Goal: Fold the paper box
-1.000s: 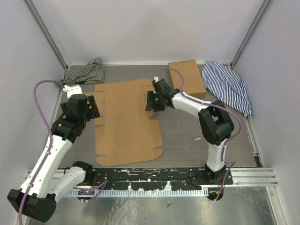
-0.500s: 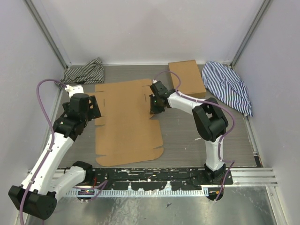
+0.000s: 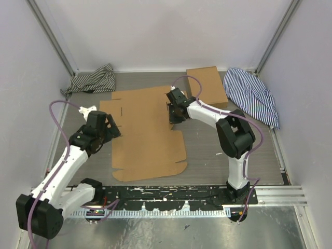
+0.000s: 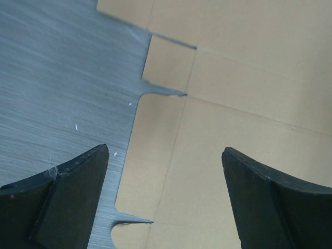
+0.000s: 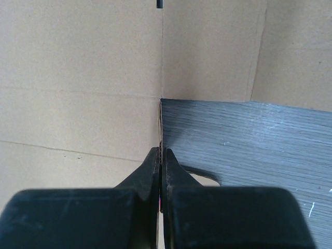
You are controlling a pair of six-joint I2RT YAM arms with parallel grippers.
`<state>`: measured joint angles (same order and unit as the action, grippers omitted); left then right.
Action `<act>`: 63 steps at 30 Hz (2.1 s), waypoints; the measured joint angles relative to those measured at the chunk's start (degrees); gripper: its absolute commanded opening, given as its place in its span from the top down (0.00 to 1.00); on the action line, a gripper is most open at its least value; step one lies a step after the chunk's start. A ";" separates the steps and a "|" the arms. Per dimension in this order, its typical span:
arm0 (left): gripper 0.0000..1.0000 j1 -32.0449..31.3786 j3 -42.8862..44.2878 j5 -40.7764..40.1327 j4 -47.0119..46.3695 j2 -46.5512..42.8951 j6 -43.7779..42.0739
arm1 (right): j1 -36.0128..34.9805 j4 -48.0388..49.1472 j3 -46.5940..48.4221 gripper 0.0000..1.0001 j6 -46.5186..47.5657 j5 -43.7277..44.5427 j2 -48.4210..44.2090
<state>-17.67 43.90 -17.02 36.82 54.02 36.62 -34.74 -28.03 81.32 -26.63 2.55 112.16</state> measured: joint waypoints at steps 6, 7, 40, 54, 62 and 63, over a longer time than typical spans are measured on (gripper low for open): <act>0.00 0.00 -1.64 0.46 -3.17 7.37 3.54 | 0.11 -0.09 -0.70 0.99 0.57 -0.31 0.00; 0.00 0.00 -1.40 0.44 -3.82 9.33 3.61 | 0.11 -0.09 -0.92 0.99 0.61 -0.37 0.00; 0.10 7.43 -2.78 8.87 -30.80 32.48 -5.57 | 0.63 2.32 -4.50 0.99 2.43 -3.41 -1.66; 0.30 7.89 0.81 13.05 -29.97 35.71 -6.29 | 1.44 1.42 -4.50 0.99 2.73 -3.45 -1.90; 0.32 7.93 0.79 15.45 -27.56 30.32 -4.31 | 1.49 1.36 -4.50 0.99 2.73 -3.30 -1.92; 0.32 7.91 0.79 15.96 -27.50 29.81 -3.93 | 1.49 1.36 -4.50 0.99 2.73 -3.30 -1.92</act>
<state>-9.76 44.69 -1.06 9.32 83.83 32.69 -33.26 -26.68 76.82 -23.90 -0.75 110.24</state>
